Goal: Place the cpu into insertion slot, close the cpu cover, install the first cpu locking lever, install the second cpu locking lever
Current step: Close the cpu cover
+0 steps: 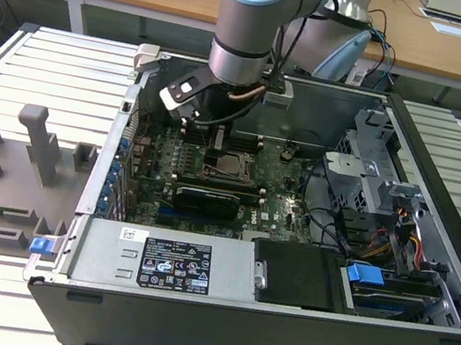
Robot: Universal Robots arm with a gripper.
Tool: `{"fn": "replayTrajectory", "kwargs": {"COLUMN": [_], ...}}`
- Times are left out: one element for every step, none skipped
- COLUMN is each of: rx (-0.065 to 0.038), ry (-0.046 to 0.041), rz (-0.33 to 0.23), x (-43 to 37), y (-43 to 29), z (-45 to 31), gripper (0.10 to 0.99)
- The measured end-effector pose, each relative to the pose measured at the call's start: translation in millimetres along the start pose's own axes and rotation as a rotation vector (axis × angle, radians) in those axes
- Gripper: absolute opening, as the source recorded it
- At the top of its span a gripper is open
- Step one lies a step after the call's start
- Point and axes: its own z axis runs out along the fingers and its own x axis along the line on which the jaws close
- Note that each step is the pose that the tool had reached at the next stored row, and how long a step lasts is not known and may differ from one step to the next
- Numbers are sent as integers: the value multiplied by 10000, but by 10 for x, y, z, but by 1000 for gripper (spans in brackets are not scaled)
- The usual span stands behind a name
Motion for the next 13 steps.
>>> {"fn": "replayTrajectory", "kwargs": {"rx": [1, -2, 0, 2, 0, -4, -2, 36, 131, 178, 178, 177, 177], "ry": [17, 28, 30, 34, 43, 50, 88, 159, 172, 179, 178, 180, 180], "rz": [-3, -1, -2, -2, -5, -17, -29, -27, -29, -28, -32, -31, -29], "x": [0, 1, 1, 0, 0, 0, 0, -2, -3, -3, -4, -4, -4], "y": [-2, -2, -2, -3, -3, -3, 2, 92, 203, 284, 299, 298, 296], "z": [4, 18, 27, 32, 33, 16, -15, -19, -21, -24, -48, -90, -136], "gripper": [106, 106, 106, 106, 106, 106, 106, 106, 106, 106, 106, 106, 106]}}
